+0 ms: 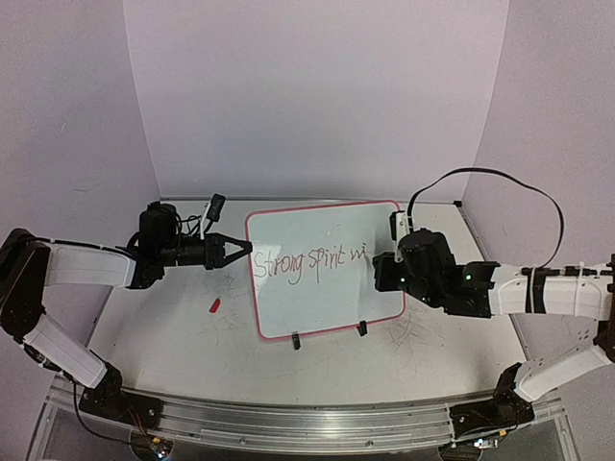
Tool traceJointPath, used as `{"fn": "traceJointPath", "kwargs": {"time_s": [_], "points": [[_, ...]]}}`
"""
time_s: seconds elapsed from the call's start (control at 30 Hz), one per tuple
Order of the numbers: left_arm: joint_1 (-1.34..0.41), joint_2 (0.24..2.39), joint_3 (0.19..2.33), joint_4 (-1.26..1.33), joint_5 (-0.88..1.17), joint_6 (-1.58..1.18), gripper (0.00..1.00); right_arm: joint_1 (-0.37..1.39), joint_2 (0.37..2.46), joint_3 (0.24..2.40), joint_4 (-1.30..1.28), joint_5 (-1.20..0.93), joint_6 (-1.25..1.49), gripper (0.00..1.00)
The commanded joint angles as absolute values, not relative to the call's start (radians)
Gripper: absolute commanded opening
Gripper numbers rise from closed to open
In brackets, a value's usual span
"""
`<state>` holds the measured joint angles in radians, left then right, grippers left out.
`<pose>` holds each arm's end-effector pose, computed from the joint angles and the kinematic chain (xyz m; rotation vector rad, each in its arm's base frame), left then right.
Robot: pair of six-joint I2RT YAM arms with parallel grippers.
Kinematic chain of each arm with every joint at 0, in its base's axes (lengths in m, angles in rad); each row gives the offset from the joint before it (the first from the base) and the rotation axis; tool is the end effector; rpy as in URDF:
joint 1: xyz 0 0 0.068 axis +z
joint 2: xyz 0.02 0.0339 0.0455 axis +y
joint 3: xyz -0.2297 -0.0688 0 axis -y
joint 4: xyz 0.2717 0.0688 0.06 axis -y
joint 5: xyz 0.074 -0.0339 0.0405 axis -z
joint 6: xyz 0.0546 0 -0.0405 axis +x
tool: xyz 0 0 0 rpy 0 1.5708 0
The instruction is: Write a sentence on the whiteboard
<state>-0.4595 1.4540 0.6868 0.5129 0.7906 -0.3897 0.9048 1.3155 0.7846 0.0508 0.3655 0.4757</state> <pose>0.2869 -0.1852 0.1680 0.6634 1.8344 -1.2972 0.2239 0.2533 0.1922 -0.2108 2.0420 0.4974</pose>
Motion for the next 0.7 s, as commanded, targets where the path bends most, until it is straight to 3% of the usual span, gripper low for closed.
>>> {"fn": "traceJointPath", "kwargs": {"time_s": [0.0,0.67], "points": [[-0.482,1.465,0.713,0.470,0.787,-0.348,0.00,0.911,1.305,0.751,0.019,0.353,0.512,0.00],[-0.481,1.458,0.714,0.468,0.788,-0.347,0.00,0.884,1.261,0.838,0.041,0.409,0.427,0.00]]}}
